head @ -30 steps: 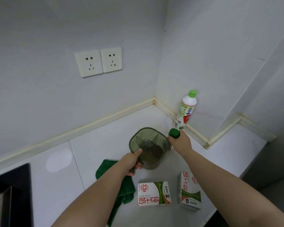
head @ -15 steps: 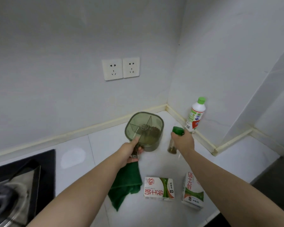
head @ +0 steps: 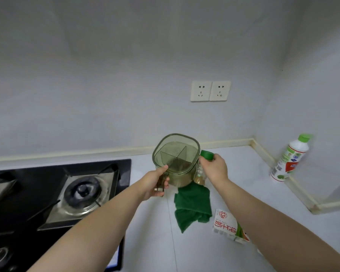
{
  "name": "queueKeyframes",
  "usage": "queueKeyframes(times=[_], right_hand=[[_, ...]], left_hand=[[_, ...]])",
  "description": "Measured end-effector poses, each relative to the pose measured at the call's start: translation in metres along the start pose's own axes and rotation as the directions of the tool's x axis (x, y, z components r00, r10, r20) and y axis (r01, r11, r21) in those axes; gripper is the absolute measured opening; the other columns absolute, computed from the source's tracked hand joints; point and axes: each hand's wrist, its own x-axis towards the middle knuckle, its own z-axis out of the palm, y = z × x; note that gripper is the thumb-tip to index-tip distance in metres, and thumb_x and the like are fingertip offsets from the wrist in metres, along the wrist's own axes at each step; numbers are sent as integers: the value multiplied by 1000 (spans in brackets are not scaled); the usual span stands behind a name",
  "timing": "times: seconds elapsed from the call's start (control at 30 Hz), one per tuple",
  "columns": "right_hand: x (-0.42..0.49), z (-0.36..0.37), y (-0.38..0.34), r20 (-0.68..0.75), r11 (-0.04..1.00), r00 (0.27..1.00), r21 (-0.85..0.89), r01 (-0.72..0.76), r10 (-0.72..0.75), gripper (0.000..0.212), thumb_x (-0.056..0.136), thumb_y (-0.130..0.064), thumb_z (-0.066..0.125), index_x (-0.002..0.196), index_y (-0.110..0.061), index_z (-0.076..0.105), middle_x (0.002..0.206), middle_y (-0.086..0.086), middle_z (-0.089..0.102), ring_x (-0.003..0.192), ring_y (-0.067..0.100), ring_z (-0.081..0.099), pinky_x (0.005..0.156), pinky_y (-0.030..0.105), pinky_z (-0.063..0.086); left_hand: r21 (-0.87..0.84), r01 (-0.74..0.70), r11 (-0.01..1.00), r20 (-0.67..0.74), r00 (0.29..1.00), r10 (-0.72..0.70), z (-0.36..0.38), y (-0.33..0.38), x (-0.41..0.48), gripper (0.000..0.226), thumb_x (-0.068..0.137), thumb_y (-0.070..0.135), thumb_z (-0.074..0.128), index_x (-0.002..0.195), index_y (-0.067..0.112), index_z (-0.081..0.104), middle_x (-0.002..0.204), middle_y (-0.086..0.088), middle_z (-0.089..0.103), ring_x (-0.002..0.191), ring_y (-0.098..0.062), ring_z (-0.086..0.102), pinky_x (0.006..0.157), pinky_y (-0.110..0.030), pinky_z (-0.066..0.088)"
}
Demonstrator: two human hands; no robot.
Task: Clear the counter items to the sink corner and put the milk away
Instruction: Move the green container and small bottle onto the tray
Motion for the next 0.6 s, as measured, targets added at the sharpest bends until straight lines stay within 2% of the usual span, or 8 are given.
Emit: queueKeyframes(times=[0.07,0.17,0.33,0.47,0.6], right_hand=[[-12,15,-11,15,1000,1000,8,6,-6,18,83,-29,64,91,-15,56,79,0,59,68,15,54,54,24,38],[-31,40,-25,56,1000,998,-5,10,-10,18,82,-28,63,92,-14,57,82,1,59,74,20,57,59,26,39],[-66,81,-51,123,998,992,63,24,-32,15,85,-25,61,92,-13,55,77,1,57,65,14,53,51,23,38],[-99,117,-72,186,993,981,111,33,-54,18,86,-27,59,95,-12,55,81,2,57,75,20,56,66,27,42],[-131,154,-99,227,991,969,113,74,-98,19,86,-28,58,93,-11,54,75,-1,56,71,19,55,62,28,40]], left_hand=[[-8,-13,1000,-44,999,12,-16,-5,-12,40,95,46,45,70,15,53,58,1,52,65,-15,51,63,-29,41],[-65,-18,998,-134,991,9,-45,-9,-32,37,93,41,48,68,15,52,54,1,50,60,-15,50,57,-26,37],[-138,-13,990,-225,974,-19,-97,-16,-68,38,92,37,46,61,16,46,48,3,45,51,-13,41,52,-24,26],[-194,-28,981,-293,956,-30,-144,-31,-103,37,91,37,50,61,15,48,47,2,45,50,-14,40,54,-26,27],[-200,-58,978,-362,932,-18,-191,-44,-142,38,92,35,48,60,15,48,46,2,44,46,-13,41,49,-22,31]])
